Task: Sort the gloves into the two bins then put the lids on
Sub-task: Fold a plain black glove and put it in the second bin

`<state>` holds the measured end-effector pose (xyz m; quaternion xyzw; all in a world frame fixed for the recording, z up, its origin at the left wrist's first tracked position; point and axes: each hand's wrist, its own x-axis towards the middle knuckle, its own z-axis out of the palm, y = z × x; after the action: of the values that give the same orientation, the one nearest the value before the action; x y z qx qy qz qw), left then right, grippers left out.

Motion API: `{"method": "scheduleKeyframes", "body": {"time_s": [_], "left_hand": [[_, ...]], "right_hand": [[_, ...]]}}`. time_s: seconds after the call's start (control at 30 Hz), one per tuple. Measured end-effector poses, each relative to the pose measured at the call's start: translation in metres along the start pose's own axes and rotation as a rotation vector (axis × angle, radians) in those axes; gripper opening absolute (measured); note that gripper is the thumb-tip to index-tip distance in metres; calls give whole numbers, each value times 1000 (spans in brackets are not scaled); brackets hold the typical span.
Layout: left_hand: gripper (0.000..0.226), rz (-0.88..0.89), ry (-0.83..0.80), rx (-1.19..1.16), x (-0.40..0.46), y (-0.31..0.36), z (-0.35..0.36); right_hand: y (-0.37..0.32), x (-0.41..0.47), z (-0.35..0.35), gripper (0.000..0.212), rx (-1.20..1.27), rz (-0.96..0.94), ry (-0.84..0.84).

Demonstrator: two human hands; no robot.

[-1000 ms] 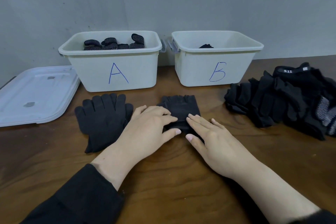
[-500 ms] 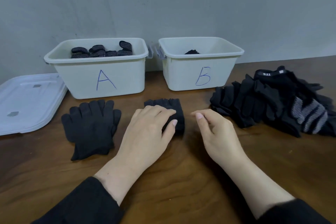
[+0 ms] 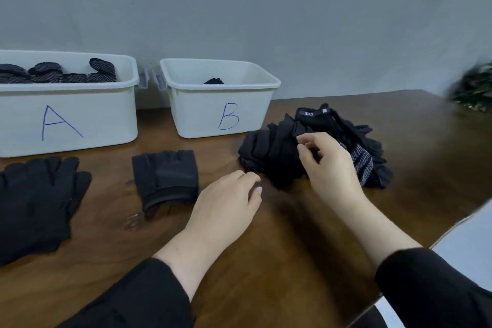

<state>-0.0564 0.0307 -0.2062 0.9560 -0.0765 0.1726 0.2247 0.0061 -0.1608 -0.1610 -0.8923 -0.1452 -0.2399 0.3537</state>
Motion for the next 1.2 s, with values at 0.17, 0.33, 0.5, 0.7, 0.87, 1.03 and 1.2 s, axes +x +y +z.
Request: {"method": "scheduleKeyframes", "body": {"time_s": [0.17, 0.33, 0.5, 0.7, 0.87, 1.03, 1.2], "left_hand": [[36, -4, -49, 32, 12, 2, 5], [39, 13, -61, 65, 16, 5, -2], [39, 21, 0, 17, 19, -1, -7], [39, 27, 72, -24, 22, -7, -7], [37, 27, 111, -32, 26, -12, -6], [35, 48, 147, -45, 27, -13, -4], [35, 64, 218, -69, 26, -15, -4]], "right_hand": [[26, 57, -28, 30, -270, -28, -86], [45, 113, -23, 36, -564, -84, -256], [54, 144, -5, 43, -907, -19, -561], [67, 159, -1, 22, -978, 79, -548], [71, 163, 0, 23, -866, 133, -442], [46, 170, -20, 23, -624, 64, -92], [6, 173, -56, 21, -179, 6, -46]]}}
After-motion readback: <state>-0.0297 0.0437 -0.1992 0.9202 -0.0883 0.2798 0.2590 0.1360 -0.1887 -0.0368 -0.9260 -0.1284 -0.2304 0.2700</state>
